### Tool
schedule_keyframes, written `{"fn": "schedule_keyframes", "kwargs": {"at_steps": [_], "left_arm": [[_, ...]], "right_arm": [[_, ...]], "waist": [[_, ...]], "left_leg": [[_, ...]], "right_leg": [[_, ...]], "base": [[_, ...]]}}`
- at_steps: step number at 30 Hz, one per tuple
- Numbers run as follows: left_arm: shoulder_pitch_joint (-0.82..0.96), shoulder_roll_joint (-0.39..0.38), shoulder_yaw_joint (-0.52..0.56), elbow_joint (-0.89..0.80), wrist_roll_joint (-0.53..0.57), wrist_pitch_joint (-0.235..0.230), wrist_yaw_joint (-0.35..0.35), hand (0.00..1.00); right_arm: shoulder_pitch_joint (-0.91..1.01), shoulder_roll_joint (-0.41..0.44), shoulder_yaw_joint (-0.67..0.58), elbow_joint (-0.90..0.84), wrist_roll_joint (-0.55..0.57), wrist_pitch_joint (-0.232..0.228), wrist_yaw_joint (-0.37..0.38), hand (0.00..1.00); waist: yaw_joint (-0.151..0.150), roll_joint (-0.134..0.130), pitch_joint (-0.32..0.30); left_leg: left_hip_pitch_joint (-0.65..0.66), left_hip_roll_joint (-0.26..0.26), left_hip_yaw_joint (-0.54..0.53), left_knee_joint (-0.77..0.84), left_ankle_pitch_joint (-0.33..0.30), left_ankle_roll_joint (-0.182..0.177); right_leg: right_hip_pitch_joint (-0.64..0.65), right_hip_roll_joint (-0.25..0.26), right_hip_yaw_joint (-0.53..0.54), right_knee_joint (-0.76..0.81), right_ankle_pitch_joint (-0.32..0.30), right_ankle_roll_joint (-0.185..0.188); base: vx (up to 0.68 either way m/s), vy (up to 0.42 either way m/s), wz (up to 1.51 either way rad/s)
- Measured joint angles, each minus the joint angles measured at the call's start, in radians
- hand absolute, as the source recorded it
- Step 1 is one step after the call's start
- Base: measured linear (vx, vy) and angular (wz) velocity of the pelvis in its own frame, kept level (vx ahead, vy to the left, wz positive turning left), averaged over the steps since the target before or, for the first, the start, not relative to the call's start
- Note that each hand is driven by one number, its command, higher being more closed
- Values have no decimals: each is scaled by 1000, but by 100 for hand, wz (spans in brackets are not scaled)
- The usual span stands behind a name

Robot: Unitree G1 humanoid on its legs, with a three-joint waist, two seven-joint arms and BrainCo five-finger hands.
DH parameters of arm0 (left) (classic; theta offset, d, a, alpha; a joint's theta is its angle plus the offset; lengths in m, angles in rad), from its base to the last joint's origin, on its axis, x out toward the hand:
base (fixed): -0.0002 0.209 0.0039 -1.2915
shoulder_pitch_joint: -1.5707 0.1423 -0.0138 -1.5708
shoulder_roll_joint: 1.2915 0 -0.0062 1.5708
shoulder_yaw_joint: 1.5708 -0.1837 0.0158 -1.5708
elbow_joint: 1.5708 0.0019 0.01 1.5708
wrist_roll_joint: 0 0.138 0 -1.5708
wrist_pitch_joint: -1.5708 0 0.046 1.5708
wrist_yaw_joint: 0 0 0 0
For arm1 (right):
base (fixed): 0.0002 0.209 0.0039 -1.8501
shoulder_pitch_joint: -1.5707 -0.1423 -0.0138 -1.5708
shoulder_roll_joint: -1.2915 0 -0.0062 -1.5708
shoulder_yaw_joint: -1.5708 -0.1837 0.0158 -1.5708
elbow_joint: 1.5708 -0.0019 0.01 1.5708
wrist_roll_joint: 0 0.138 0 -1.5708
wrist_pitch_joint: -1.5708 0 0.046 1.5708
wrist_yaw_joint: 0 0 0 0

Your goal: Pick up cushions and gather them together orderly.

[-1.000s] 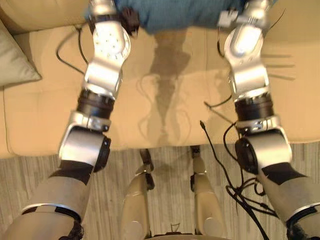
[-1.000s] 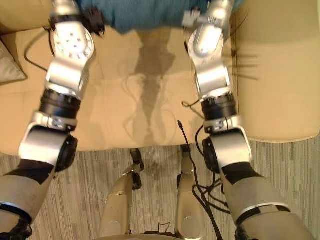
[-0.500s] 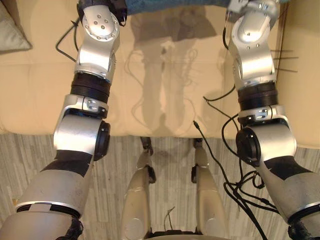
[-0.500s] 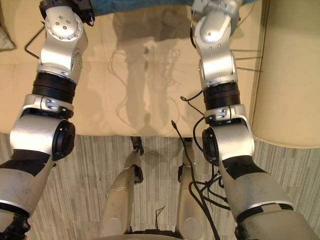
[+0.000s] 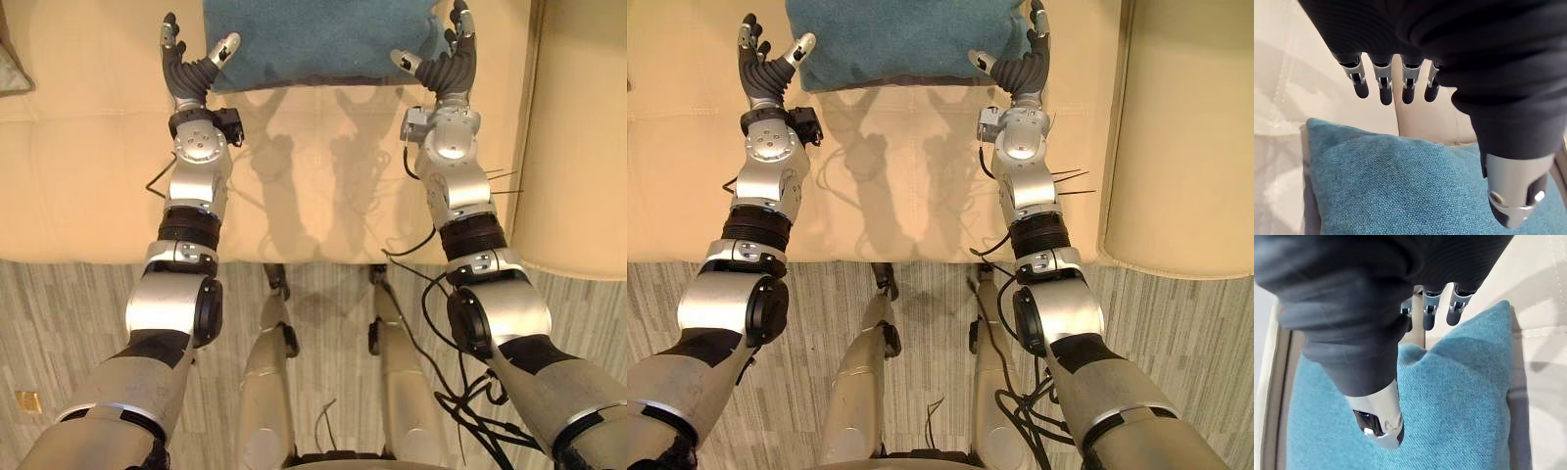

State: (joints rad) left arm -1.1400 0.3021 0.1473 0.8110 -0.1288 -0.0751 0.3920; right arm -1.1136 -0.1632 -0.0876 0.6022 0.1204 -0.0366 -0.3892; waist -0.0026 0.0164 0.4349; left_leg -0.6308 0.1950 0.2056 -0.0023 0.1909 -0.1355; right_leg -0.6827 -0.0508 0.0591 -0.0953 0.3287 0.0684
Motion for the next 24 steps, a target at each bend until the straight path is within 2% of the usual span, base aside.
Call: {"fn": "schedule_keyframes", "kwargs": {"at_steps": [3,6,9,11,13,16,18,20,24], "left_arm": [[77,3,0,-132,-19,-4,-1,0],[210,26,-40,-311,-38,-31,-7,0],[429,26,-82,-521,-38,-74,-51,0],[596,-1,-95,-616,-38,-97,-73,0],[833,-77,-111,-681,-51,-103,-126,0],[1103,-158,-129,-684,-47,-98,-196,0],[1234,-180,-139,-678,-28,-87,-238,0],[1320,-189,-135,-605,12,-79,-280,0],[1357,-211,-88,-381,123,-45,-316,0]], "right_arm": [[107,-21,-28,-124,20,-3,-1,0],[263,-80,-36,-310,26,-13,0,0],[491,-128,-42,-505,2,-36,21,0],[646,-129,-37,-592,-24,-47,50,0],[866,-121,-28,-652,-91,-58,110,0],[1120,-72,-36,-658,-176,-58,182,0],[1245,-33,-54,-628,-212,-66,220,0],[1329,7,-81,-510,-233,-67,256,0],[1364,29,-114,-242,-248,-66,293,0]], "waist": [[12,0,0],[16,0,0],[17,0,-1],[19,1,-4],[24,1,-64],[33,0,-129],[34,0,-158],[28,-1,-203],[12,-1,-258]], "left_leg": [[19,16,0,0,6,-7],[66,19,-1,2,5,-7],[144,21,-9,3,-5,-4],[205,20,-9,8,-23,0],[242,12,-7,30,-61,12],[313,3,-4,57,-105,16],[357,-2,-3,71,-131,19],[396,-7,-1,89,-158,22],[480,-24,5,89,-183,31]], "right_leg": [[17,16,-5,5,-6,-8],[68,18,-14,6,-16,-16],[148,16,-30,26,-47,-16],[187,16,-34,82,-94,-13],[198,11,-37,161,-167,-4],[248,-2,-38,228,-241,0],[285,-8,-36,254,-269,5],[327,-14,-35,262,-289,6],[404,-31,-30,266,-315,16]], "base": [[-68,-42,-4],[-35,5,5],[1,27,14],[14,25,8],[31,28,8],[75,46,6],[73,30,2],[82,35,1],[53,46,-1]]}}
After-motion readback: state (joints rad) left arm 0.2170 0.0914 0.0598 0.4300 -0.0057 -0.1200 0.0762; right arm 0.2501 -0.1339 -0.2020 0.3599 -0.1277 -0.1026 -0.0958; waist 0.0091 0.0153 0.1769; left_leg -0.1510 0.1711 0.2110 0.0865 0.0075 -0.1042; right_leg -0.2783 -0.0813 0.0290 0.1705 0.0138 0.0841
